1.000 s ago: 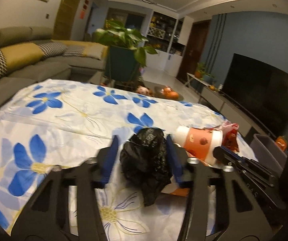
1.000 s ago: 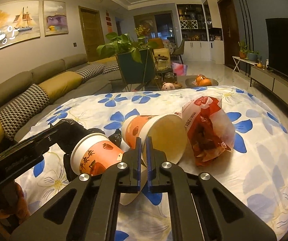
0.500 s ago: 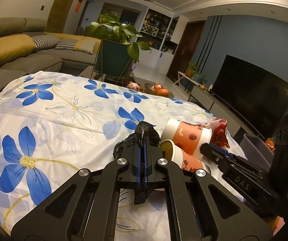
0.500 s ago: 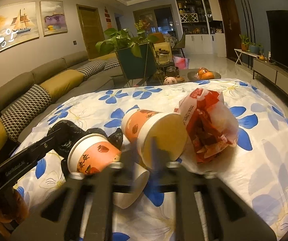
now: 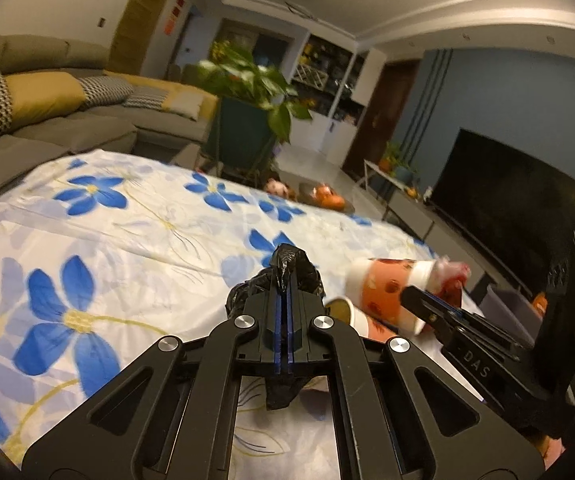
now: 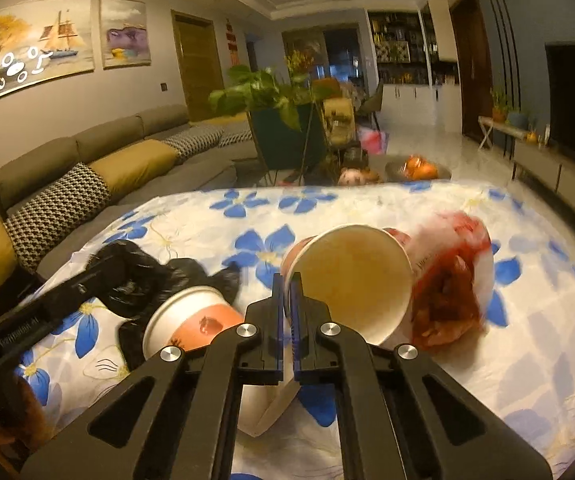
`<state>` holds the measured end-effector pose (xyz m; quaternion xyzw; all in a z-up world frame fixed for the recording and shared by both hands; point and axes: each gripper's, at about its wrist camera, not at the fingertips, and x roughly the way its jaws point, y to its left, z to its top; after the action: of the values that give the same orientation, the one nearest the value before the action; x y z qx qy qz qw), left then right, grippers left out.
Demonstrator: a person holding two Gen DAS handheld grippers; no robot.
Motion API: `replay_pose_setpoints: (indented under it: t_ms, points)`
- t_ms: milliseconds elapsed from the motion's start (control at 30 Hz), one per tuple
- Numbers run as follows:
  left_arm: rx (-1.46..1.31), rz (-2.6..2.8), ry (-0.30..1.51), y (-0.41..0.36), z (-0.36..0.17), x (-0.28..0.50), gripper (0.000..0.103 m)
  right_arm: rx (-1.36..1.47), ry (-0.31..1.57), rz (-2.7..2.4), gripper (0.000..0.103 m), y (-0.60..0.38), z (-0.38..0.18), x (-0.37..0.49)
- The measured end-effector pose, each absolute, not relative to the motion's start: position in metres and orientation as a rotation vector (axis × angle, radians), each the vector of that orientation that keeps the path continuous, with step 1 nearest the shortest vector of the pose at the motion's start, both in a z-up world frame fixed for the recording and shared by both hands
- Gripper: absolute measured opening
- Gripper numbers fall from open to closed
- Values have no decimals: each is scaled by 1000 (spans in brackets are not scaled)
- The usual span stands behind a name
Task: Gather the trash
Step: 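Grasp the black plastic bag with the left tool while the right tool grasps the orange-and-white paper cup, then carry the black bag and paper cup over the grey bin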
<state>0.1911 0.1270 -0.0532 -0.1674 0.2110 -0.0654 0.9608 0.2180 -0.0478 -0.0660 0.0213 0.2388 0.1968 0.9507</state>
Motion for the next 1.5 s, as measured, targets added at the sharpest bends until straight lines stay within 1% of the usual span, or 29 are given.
replay_pose_setpoints:
  t_ms: [233, 567, 967, 1500]
  points:
    - [-352, -68, 347, 143, -28, 159, 0, 65, 389, 405, 4, -60, -36, 187]
    - [-322, -82, 303, 130, -5, 121, 0, 77, 293, 367, 4, -101, -9, 129]
    - [-268, -190, 311, 73, 2, 98, 0, 92, 275, 280, 4, -147, -4, 86]
    - [-193, -320, 344, -6, 6, 102, 0, 97, 254, 157, 4, -187, -3, 64]
